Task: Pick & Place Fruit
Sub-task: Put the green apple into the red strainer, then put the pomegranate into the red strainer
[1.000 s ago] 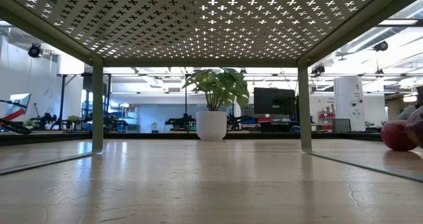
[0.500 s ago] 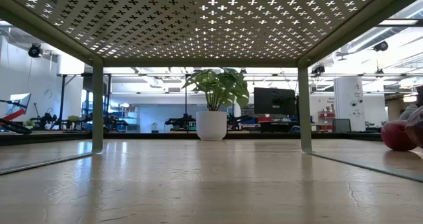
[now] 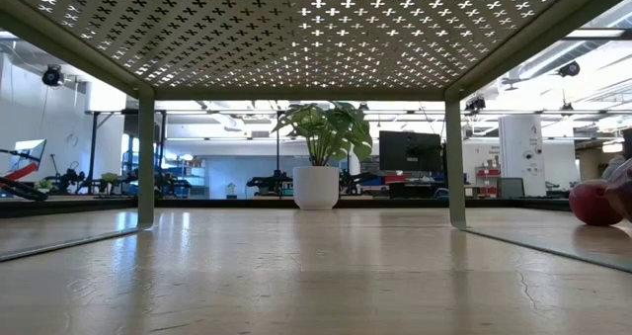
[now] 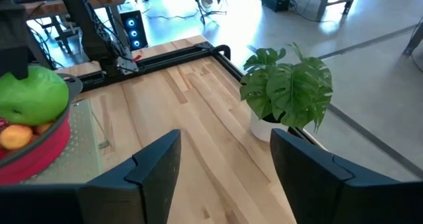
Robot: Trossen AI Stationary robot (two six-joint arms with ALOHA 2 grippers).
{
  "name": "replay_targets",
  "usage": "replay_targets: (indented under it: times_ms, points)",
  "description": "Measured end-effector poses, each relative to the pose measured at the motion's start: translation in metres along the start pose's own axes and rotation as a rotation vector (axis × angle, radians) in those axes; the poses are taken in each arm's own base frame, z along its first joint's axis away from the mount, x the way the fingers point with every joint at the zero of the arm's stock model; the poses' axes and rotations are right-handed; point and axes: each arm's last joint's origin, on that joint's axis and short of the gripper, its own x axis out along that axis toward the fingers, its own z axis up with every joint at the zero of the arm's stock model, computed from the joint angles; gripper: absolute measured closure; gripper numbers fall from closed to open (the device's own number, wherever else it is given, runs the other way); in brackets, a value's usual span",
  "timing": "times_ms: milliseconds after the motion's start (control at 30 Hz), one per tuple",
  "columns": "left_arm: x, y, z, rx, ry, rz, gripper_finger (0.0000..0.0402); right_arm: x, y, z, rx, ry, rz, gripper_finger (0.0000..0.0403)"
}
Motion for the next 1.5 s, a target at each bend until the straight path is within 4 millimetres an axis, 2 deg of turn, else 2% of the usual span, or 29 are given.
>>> replay_targets:
  times_ms: [433,567,767,1033,1100,1200,1267,1333,1500]
  points:
    - [-0.007,-0.009,0.003,0.007,-0.011,-0.023,0.0002,0.0,0.0,0.0,-0.002,0.0,0.0,0.0134]
    - [-0.017,-0.009,0.005,-0.015,-0.036,-0.018,0.0002,0.0,0.0,0.0,-0.002,0.001,0.001,0.0121]
    - [-0.041,0.004,0.014,-0.099,-0.177,0.017,0.0001,0.0,0.0,0.0,-0.002,0.001,0.001,0.0101]
    - [-0.072,0.039,0.036,-0.252,-0.534,0.29,0.0001,0.0,0.0,0.0,-0.003,0.002,0.0,0.0072]
    - [-0.073,0.042,0.036,-0.271,-0.537,0.328,0.0001,0.0,0.0,0.0,-0.003,0.002,0.0,0.0065]
    - [-0.071,0.047,0.032,-0.208,-0.481,0.391,0.0001,0.0,0.0,0.0,-0.003,0.002,0.001,0.0054]
    - [-0.07,0.053,0.029,-0.219,-0.44,0.454,0.0001,-0.001,0.0,-0.003,-0.067,0.032,0.036,0.0047]
    - [-0.069,0.061,0.025,-0.283,-0.407,0.528,0.0002,-0.011,-0.004,-0.012,-0.225,0.114,0.131,0.0042]
    - [-0.067,0.073,0.014,-0.323,-0.352,0.584,0.0002,-0.025,-0.01,-0.02,-0.493,0.138,0.29,0.0039]
